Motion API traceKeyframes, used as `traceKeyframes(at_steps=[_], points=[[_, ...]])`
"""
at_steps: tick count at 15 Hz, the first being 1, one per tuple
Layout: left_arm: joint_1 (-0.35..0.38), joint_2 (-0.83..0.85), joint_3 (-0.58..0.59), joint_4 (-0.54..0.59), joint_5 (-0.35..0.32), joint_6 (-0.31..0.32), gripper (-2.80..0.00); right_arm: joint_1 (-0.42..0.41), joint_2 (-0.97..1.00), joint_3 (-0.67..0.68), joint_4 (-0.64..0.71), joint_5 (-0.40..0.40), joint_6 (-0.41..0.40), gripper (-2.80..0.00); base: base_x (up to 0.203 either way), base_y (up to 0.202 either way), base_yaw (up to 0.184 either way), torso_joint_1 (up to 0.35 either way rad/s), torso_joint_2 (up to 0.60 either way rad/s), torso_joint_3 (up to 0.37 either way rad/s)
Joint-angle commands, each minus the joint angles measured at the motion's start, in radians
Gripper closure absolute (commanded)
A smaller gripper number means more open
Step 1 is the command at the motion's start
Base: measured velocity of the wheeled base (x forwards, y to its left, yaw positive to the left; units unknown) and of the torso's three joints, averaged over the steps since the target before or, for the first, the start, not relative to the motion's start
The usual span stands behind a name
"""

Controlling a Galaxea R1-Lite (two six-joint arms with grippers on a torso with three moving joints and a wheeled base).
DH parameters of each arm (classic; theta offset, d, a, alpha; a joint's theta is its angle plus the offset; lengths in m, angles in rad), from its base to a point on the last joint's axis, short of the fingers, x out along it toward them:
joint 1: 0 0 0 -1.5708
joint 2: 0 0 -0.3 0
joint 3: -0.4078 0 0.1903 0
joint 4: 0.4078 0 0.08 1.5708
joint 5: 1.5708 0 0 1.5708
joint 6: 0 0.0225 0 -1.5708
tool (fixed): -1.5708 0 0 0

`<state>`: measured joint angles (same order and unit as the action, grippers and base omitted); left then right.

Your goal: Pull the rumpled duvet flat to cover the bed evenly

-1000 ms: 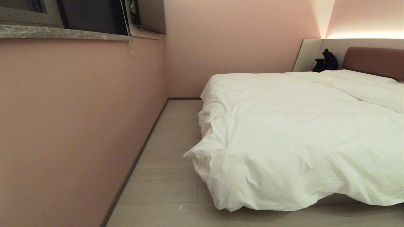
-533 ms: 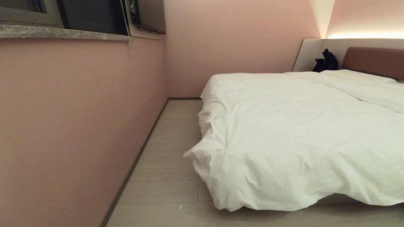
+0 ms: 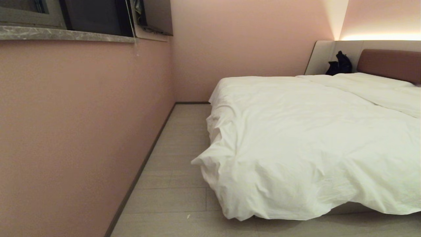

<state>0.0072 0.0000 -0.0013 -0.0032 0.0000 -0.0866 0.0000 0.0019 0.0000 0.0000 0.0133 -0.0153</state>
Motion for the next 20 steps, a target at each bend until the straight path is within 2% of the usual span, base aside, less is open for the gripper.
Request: traceKeyframes(at_steps=[1,20], points=[[0.0,0.0,0.0,0.0,0.0,-0.001,0.0,0.0,0.0,0.0,0.0,0.0,0.0,0.0,0.0,0.0,0.0,0.0,0.0,0.0],[0.0,0.0,0.0,0.0,0.0,-0.001,0.0,0.0,0.0,0.0,0.0,0.0,0.0,0.0,0.0,0.0,0.0,0.0,0.0,0.0]])
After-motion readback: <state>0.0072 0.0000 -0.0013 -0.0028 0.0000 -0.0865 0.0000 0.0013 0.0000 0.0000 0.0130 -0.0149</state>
